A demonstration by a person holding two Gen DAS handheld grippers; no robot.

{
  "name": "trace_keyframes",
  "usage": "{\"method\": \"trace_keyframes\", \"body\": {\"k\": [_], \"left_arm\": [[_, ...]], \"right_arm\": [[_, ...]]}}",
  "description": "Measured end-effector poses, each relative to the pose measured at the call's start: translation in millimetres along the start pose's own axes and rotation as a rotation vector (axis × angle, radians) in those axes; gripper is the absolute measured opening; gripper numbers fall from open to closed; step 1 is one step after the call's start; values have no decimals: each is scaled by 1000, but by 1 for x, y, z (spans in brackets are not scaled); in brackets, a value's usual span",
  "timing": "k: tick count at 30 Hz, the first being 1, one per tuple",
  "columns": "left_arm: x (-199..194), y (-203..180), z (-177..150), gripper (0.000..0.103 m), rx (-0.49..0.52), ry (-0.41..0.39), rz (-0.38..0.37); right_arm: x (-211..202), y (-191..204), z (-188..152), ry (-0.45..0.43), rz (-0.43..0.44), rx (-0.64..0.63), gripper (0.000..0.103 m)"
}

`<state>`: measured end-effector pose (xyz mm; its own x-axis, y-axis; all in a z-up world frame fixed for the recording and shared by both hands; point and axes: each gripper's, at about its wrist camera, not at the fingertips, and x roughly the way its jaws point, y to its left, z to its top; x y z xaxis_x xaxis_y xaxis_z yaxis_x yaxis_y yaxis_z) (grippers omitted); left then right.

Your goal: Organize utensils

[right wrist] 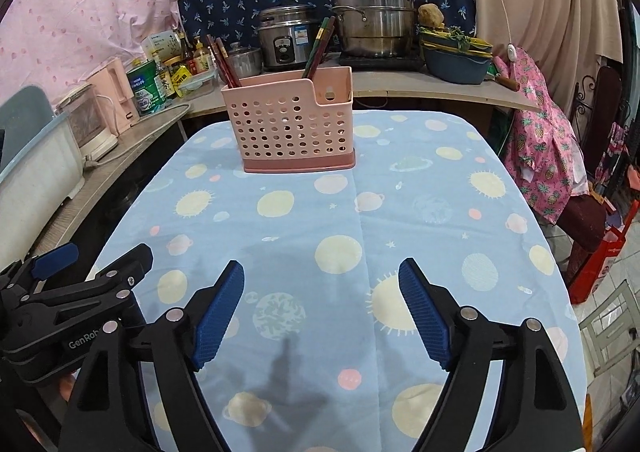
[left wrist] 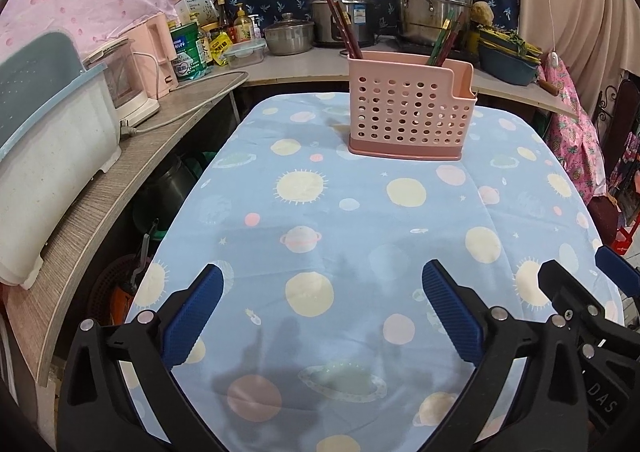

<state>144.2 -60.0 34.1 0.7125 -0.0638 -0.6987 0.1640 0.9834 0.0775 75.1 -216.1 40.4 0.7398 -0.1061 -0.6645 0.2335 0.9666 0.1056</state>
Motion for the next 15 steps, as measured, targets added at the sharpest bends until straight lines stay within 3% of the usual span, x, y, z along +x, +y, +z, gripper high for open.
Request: {"method": "trace_keyframes", "body": {"k": [11,15], "left_arm": [[12,-4,3,96,16,17,5],[17,-7,6,96,32,18,14]], "right_arm": [[14,-6,2,34,-25,5,91],[21,-8,3,47,-31,9,91]]}}
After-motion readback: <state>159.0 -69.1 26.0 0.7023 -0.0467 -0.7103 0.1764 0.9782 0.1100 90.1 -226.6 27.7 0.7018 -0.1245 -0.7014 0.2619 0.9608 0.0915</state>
